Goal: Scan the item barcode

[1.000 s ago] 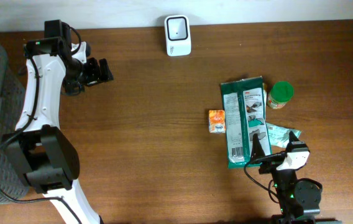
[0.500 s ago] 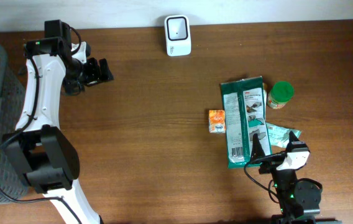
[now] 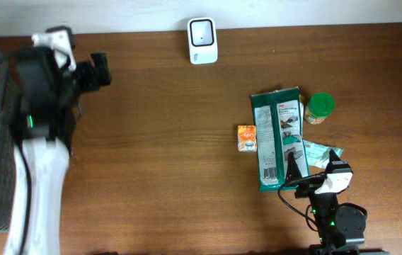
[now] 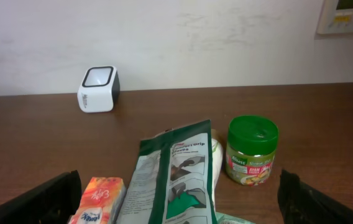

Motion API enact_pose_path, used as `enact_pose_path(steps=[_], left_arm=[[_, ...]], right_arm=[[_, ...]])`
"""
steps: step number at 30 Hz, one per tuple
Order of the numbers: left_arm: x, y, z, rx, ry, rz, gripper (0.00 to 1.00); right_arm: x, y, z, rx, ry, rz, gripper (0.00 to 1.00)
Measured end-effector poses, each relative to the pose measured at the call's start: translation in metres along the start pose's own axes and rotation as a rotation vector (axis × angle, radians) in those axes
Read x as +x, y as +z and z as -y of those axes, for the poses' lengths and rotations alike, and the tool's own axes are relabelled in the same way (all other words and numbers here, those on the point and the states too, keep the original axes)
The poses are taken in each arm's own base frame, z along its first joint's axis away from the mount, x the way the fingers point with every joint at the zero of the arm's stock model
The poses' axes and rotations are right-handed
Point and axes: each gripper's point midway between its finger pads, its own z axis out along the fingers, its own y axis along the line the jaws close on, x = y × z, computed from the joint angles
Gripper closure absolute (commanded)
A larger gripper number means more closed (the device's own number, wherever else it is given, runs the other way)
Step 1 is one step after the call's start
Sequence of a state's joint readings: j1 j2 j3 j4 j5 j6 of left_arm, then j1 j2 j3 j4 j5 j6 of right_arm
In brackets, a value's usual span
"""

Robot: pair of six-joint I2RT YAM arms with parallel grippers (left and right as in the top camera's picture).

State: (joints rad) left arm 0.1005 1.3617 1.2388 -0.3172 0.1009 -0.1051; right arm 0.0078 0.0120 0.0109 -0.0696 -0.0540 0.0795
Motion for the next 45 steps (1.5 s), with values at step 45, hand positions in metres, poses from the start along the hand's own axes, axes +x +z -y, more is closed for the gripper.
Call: enact_pose_path(steps=[45], left_arm=[[0.206, -0.115, -0.015, -0.066, 0.432, 0.363, 0.01]], right_arm=[[0.0, 0.0, 0.0, 0.0, 0.0, 0.001, 0.02]])
